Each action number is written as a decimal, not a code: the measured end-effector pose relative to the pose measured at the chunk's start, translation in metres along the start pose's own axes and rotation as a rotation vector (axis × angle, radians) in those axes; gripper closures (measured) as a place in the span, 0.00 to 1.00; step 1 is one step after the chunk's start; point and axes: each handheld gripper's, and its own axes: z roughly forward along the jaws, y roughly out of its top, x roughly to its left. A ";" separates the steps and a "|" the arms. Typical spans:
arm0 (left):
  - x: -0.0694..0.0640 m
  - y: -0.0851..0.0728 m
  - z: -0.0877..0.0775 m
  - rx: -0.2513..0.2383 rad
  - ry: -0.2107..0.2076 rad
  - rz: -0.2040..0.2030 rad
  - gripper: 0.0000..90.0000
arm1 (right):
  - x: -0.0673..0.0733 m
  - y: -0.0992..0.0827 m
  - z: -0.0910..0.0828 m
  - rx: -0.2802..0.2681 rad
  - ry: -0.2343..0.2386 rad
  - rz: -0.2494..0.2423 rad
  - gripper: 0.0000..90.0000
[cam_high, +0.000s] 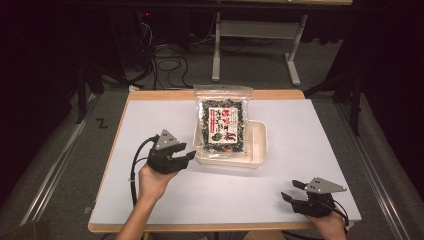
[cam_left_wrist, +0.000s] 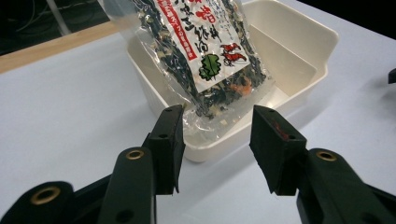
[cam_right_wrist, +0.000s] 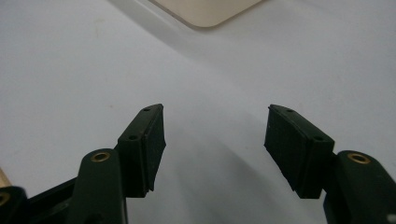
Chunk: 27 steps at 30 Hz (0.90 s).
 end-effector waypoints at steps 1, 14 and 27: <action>0.000 -0.001 -0.003 -0.003 0.000 0.001 0.60 | 0.000 0.000 0.000 0.001 0.001 -0.001 0.43; -0.004 -0.024 -0.028 -0.001 0.000 -0.037 0.57 | -0.002 0.000 0.000 0.005 -0.001 0.021 0.43; -0.008 -0.051 -0.027 0.017 -0.028 -0.095 0.52 | -0.003 0.000 -0.002 0.001 0.001 0.029 0.44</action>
